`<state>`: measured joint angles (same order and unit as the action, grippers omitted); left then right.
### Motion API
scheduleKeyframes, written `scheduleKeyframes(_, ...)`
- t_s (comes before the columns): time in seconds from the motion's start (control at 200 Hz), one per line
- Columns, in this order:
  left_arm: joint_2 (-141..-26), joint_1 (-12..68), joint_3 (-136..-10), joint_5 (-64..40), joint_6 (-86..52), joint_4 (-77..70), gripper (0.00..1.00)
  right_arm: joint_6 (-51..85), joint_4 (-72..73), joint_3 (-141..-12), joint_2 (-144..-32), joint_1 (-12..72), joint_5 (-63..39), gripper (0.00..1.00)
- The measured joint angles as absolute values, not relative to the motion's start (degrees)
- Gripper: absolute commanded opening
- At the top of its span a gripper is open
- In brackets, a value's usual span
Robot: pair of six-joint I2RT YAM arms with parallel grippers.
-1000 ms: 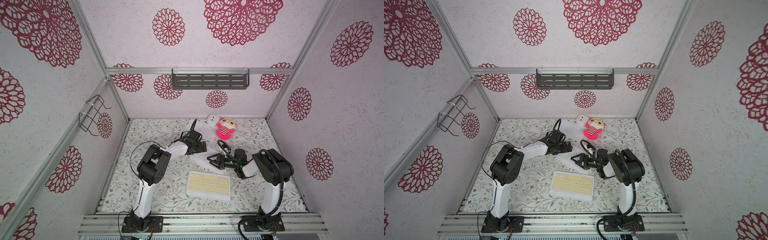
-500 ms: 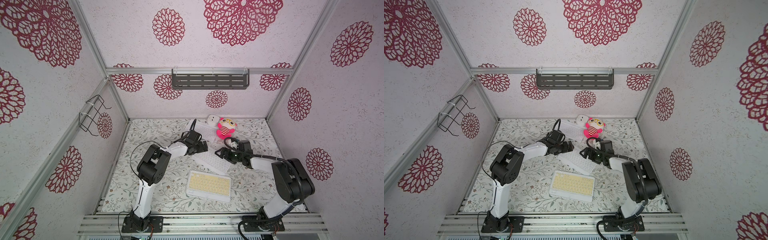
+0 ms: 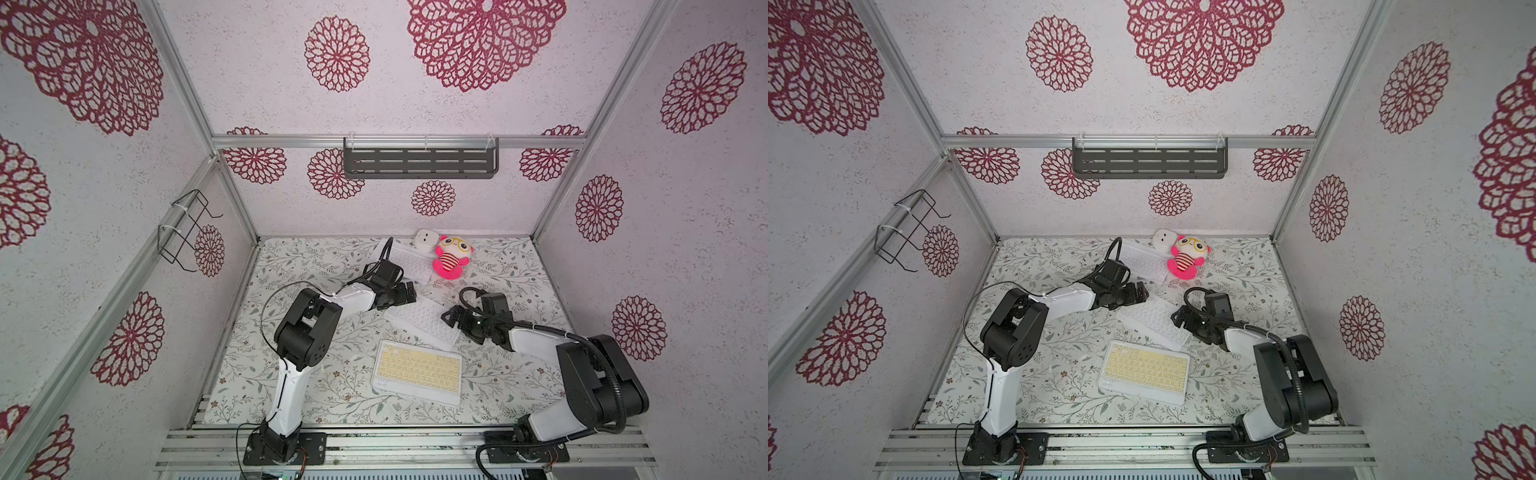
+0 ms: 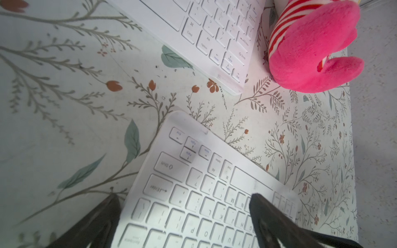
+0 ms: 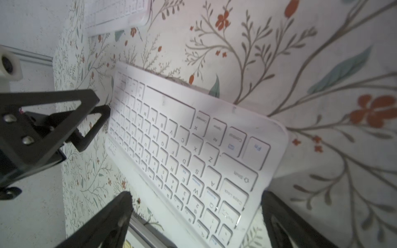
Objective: Stack the numeric keypads
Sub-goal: Pick up the numeric keypad from the center of the board.
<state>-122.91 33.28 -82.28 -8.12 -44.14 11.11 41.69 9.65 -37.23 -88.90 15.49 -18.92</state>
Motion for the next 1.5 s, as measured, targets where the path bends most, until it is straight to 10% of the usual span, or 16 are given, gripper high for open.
scheduleKeyframes(1.496, -115.72, 35.75, -75.46, -1.61, -48.66, 18.83, 0.97, 32.53, 2.52, -50.70, -98.76, 17.30, -12.71, 0.96)
